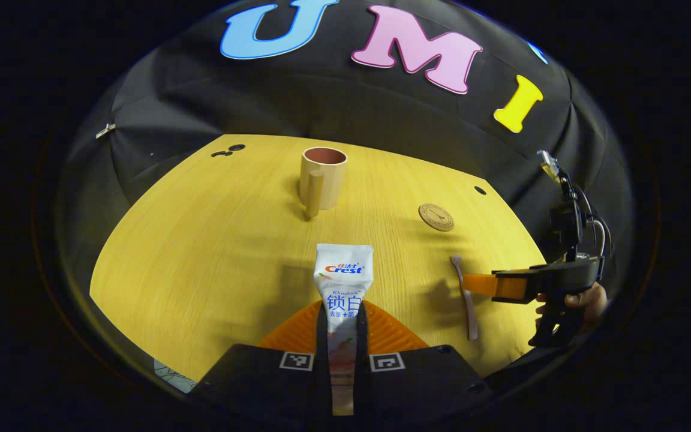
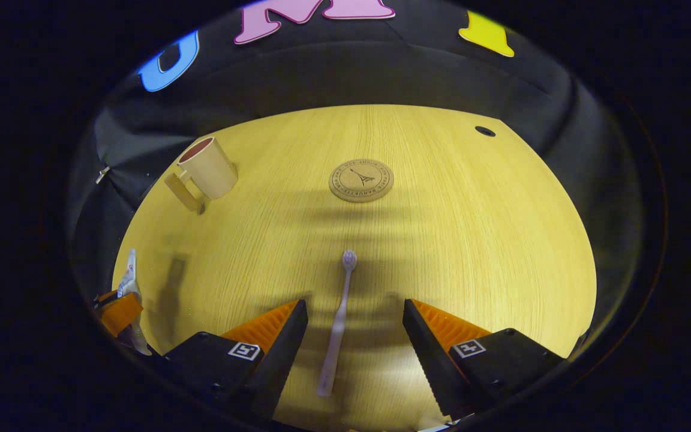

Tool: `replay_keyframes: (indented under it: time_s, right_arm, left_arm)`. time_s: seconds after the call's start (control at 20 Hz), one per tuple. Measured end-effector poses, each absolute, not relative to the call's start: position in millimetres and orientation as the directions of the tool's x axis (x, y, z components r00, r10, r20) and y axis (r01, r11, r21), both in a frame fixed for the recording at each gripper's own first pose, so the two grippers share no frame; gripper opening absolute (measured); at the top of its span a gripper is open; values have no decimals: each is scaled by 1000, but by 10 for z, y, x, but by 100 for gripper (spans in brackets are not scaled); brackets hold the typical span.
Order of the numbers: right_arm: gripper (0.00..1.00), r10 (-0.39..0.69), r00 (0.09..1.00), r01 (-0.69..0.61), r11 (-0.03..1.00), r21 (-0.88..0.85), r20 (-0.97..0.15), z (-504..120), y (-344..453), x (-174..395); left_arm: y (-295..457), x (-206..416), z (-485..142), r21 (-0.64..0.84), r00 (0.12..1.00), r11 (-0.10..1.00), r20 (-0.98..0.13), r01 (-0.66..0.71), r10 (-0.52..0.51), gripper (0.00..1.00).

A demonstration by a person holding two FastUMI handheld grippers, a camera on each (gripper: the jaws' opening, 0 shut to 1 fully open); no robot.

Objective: Put the toothbrush and toothpaste on the desktop into the cup, then pick up the cup and place it on the coaster on the desktop.

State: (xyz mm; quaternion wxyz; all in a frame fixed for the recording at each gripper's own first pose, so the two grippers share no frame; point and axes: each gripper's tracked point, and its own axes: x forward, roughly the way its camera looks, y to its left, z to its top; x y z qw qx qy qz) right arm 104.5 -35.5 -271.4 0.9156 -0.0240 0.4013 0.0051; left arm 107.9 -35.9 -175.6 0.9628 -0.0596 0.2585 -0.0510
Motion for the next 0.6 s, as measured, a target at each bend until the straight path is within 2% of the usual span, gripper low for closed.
replay_keyframes:
  time_s: [0.3,0.45,0.5,0.55,0.6]
  right_arm:
    - [99,-51,641,-16,997,-80,-766,-2925,-321,956]
    - [94,-90,627,0,993,-115,-774,-2957,-340,905]
    - [82,-92,624,3,993,-116,-776,-2965,-322,905]
    - [76,-94,628,3,993,-118,-772,-2962,-304,900]
    - [65,-96,626,5,993,-118,-774,-2965,-289,892]
  left_arm:
    - [-96,815,-1977,-151,844,988,-527,26,-103,19]
    - [-53,719,-2021,-159,840,987,-533,21,-104,19]
    - [-49,698,-2043,-160,838,987,-535,23,-106,19]
    - [-50,681,-2042,-162,837,986,-536,28,-111,19]
    - [-68,644,-2058,-170,835,985,-536,37,-124,19]
